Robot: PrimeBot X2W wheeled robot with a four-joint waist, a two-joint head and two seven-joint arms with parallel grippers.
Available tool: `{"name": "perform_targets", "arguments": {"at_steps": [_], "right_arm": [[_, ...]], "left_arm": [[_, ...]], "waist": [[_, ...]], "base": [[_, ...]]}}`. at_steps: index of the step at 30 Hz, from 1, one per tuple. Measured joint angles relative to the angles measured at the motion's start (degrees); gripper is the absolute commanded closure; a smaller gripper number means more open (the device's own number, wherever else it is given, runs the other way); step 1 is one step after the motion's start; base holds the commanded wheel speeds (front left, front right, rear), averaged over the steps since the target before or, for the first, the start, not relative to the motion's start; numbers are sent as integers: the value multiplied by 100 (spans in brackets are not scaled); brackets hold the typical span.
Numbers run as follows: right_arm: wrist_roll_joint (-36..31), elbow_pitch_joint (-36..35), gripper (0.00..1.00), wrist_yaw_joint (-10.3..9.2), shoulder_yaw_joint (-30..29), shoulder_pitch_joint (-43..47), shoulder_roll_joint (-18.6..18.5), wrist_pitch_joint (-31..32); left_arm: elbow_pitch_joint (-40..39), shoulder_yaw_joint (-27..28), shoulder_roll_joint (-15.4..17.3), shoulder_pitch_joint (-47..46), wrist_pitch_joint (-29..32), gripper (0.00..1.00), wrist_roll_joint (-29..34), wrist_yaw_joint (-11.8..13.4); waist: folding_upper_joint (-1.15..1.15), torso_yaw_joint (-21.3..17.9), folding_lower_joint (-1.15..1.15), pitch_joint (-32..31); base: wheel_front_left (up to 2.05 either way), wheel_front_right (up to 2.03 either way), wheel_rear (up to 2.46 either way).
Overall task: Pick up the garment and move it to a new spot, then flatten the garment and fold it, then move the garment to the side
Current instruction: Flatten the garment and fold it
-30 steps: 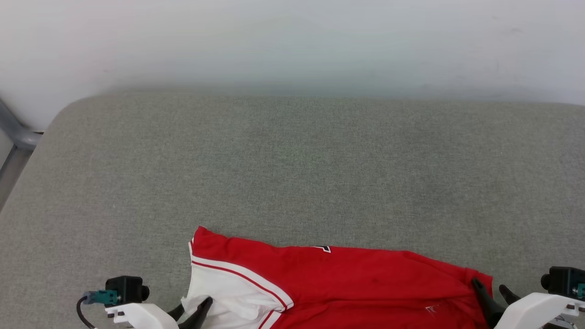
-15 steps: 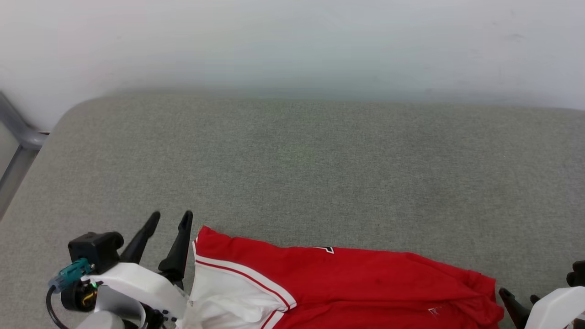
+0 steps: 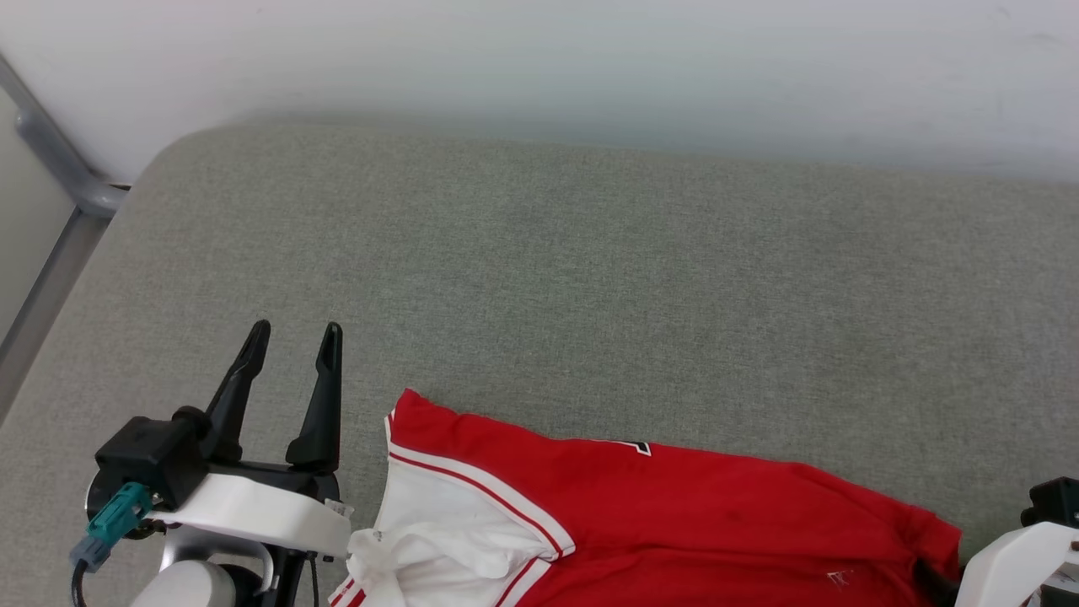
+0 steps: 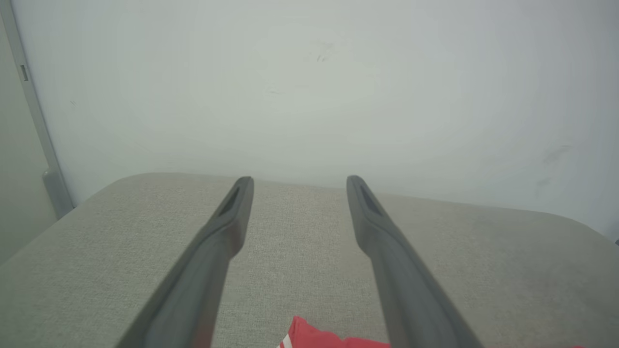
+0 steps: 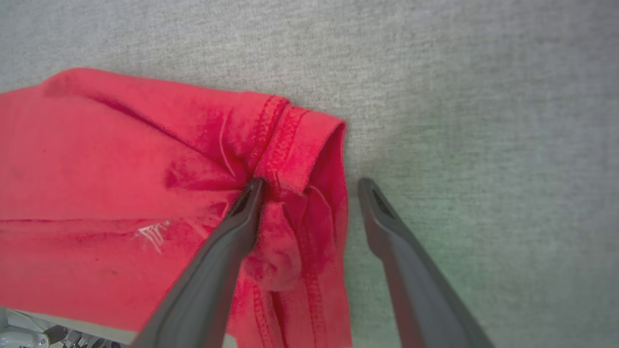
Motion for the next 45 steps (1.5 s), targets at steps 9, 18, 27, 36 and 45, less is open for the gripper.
{"name": "perform_targets", "arguments": {"at_steps": [9, 18, 27, 36, 45], "right_arm": [[232, 448, 100, -21, 99, -129, -11, 392], [397, 257, 100, 0, 321, -250, -53, 337], [305, -231, 100, 1, -449, -350, -292, 797], [419, -459, 100, 0, -1777, -336, -154, 1541], [2778, -85, 100, 0, -1804, -683, 270, 2836]], "left_arm": [[-47, 141, -157, 236, -4, 0, 255, -116], [87, 32, -75, 370, -4, 0, 513, -58], [124, -37, -114, 472, -4, 0, 591, -13], [186, -93, -194, 545, -4, 0, 648, -24], [227, -125, -208, 561, -4, 0, 690, -69]], "waist": [[0, 170, 0, 159], [0, -16, 0, -104], [0, -299, 0, -339], [0, -417, 0, -474], [0, -361, 0, -516]], "base": [[0, 0, 0], [0, 0, 0], [0, 0, 0], [0, 0, 0], [0, 0, 0]]}}
